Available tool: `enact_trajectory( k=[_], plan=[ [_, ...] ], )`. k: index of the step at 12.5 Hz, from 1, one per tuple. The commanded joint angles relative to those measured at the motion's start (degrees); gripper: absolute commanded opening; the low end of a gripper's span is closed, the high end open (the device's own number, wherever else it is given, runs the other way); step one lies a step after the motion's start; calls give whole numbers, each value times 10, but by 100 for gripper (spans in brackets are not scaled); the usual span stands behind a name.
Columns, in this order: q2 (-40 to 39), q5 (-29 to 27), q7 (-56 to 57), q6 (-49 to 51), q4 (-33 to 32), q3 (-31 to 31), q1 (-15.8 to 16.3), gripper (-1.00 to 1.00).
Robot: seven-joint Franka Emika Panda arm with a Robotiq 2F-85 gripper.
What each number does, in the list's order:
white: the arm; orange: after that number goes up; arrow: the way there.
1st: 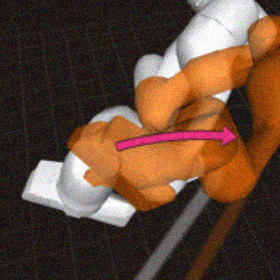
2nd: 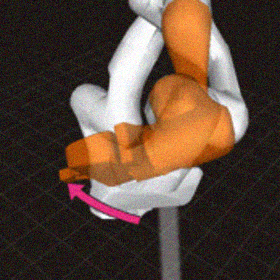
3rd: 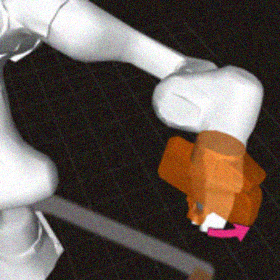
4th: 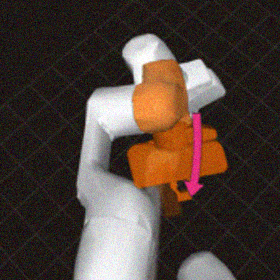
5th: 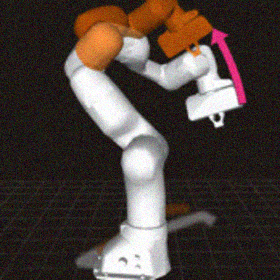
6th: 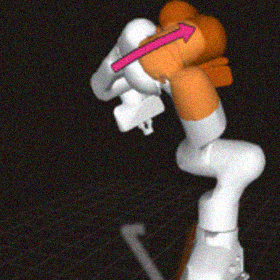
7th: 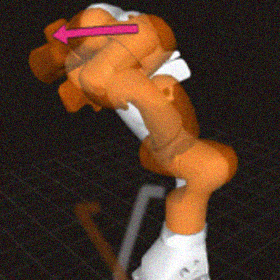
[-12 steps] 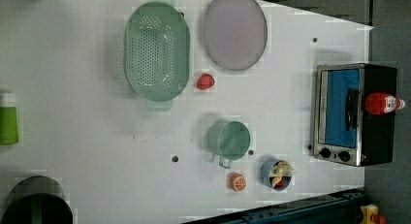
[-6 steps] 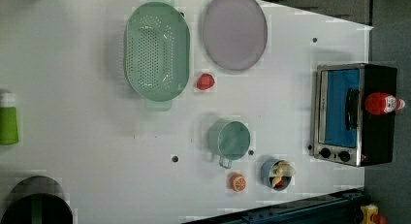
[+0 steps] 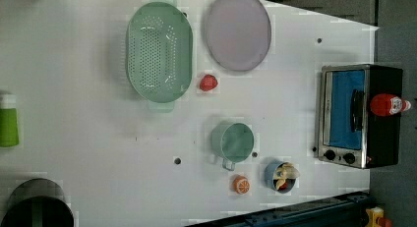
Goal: Pick Ketchup from oven and place it on table.
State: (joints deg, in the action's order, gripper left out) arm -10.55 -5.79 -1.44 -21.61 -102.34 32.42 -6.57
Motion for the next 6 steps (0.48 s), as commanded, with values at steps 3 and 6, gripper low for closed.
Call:
enact_trajectory(
  k=[3,6],
  plan=[
    [-75,-55,-6,-31,44,-1,-13,100],
    [-106,-58,-6,-61,43,-2,-21,100]
  ],
)
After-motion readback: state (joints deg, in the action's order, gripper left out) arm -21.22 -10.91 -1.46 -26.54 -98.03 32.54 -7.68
